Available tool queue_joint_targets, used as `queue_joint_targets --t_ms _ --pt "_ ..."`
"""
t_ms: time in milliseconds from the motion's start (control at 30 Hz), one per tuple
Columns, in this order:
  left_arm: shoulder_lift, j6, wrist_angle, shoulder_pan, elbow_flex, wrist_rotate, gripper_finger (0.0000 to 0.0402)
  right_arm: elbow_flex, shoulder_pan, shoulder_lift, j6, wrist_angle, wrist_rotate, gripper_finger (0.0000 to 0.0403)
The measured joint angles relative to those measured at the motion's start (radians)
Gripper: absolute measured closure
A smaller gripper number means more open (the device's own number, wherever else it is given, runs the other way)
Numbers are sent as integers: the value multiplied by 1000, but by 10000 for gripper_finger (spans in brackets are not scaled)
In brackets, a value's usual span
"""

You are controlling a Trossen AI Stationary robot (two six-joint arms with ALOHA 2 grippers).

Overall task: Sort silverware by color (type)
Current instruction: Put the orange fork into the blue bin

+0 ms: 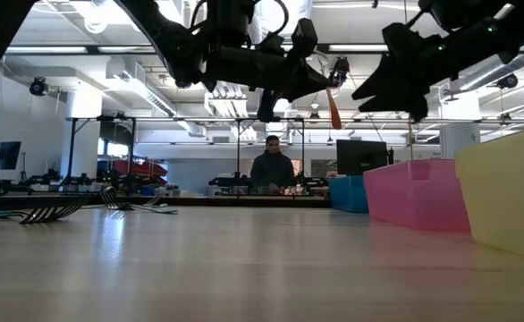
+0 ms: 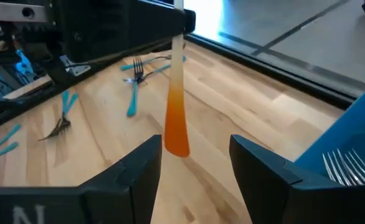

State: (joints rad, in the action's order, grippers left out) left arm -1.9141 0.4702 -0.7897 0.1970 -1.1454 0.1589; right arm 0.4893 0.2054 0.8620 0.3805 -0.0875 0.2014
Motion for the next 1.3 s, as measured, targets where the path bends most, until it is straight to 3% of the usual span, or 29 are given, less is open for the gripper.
queue_joint_targets --t_ms 367,533,800,967,1067,1167,1300 --pt "0 0 1 -3 0 14 401 68 0 105 9 -1 -33 223" --pt "0 -7 6 -4 0 15 402 85 0 143 13 -12 -98 222" --pt "0 -8 33 -11 0 20 402 94 0 166 10 -22 -97 225" --pt "0 -9 86 -19 1 102 402 94 0 131 0 -5 -91 225" --pt "6 -9 106 -29 1 114 401 94 0 105 -16 45 -35 225" --pt "22 -63 108 -54 1 125 401 94 8 86 -23 123 25 225" --pt "41 -224 61 -95 1 39 402 93 13 80 -24 173 22 225"
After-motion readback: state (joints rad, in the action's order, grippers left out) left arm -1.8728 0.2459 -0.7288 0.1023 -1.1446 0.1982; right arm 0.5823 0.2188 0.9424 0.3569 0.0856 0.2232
